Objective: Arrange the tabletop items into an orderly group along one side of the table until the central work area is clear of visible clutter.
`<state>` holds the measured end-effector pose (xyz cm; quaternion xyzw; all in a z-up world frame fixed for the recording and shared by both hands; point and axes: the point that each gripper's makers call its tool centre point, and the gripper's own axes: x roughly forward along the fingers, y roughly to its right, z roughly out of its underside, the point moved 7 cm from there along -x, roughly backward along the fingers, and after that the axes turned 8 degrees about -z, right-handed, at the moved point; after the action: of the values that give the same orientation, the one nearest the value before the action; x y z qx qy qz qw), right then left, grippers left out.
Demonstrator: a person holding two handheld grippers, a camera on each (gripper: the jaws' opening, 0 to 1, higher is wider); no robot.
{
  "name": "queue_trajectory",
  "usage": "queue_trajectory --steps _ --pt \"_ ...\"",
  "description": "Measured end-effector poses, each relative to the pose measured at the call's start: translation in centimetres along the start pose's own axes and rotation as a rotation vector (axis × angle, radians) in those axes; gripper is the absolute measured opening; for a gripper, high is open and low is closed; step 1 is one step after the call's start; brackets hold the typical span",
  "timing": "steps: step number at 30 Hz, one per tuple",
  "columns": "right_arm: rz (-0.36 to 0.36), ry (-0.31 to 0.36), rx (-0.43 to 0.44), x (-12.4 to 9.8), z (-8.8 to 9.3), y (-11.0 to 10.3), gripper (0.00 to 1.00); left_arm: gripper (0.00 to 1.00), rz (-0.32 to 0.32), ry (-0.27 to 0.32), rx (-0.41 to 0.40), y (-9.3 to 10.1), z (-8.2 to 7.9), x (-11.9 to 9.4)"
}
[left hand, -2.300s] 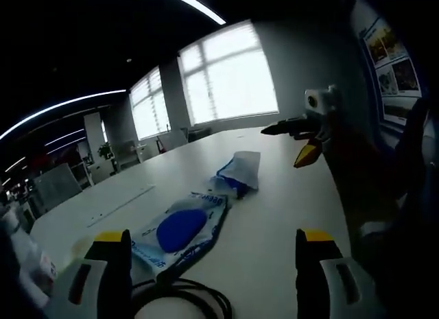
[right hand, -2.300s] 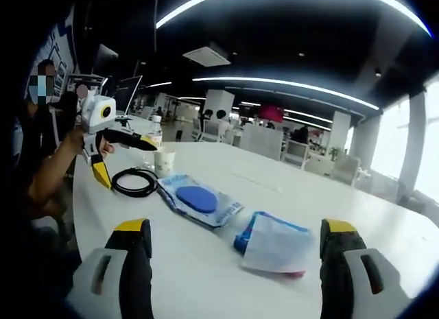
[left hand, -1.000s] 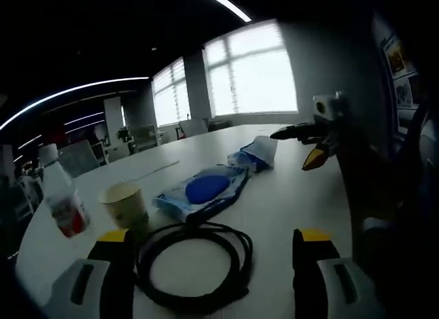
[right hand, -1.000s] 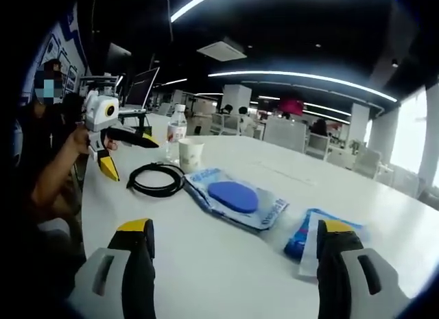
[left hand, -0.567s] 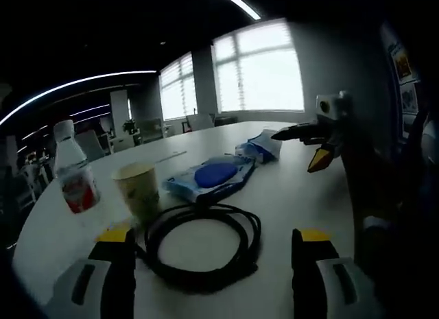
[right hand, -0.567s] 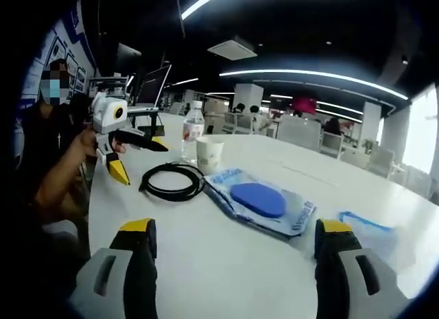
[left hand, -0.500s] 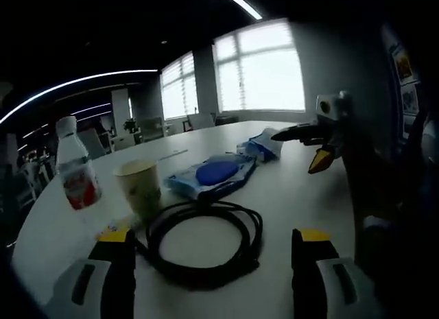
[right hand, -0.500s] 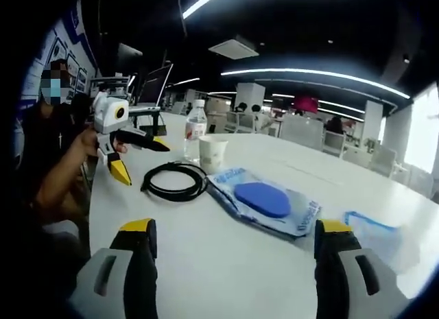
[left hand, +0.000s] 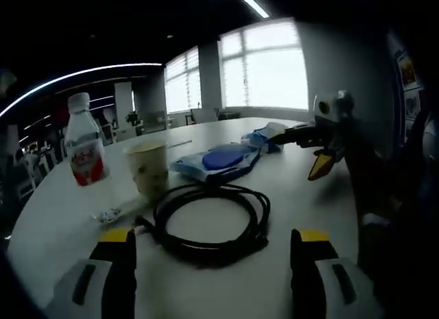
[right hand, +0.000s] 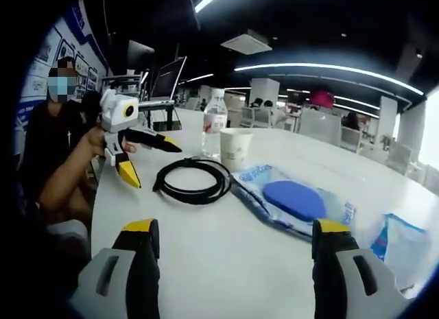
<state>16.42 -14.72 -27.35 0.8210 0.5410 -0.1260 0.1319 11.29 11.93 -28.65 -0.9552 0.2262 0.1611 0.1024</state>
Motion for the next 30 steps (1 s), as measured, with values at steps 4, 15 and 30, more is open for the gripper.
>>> queue_trajectory --steps 4,15,30 --pt "-0.037 -0.008 -0.002 1.1 0.0 -0.6 0.85 0.92 0.004 -0.008 -0.002 -0.2 0.2 0.0" --pt "-0.109 -0.028 0.013 3.5 0.1 -1.5 0.77 0.89 0.044 -0.022 -0.002 -0.3 0.9 0.3" --pt "-0.204 -0.061 -0.015 6.6 -0.2 -2.2 0.68 0.85 0.092 -0.003 -0.012 -1.0 1.1 0.9"
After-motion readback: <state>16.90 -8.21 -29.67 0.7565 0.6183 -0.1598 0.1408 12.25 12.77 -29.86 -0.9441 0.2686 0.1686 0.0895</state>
